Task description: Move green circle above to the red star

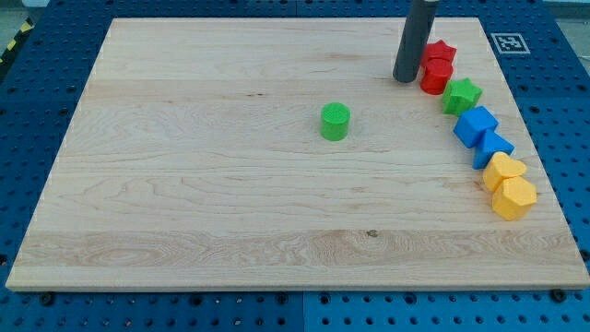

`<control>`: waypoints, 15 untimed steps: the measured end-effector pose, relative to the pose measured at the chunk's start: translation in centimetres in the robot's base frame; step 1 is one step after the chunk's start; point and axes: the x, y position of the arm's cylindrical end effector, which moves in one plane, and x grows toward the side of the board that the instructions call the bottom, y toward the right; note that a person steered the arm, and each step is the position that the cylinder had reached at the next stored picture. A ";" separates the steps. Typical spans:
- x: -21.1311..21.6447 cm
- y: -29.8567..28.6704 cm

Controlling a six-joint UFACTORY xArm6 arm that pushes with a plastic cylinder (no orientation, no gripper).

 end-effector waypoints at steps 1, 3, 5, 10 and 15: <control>0.0 2.0; 0.2 4.9; 0.7 -1.2; 13.7 -12.2; 12.1 -11.1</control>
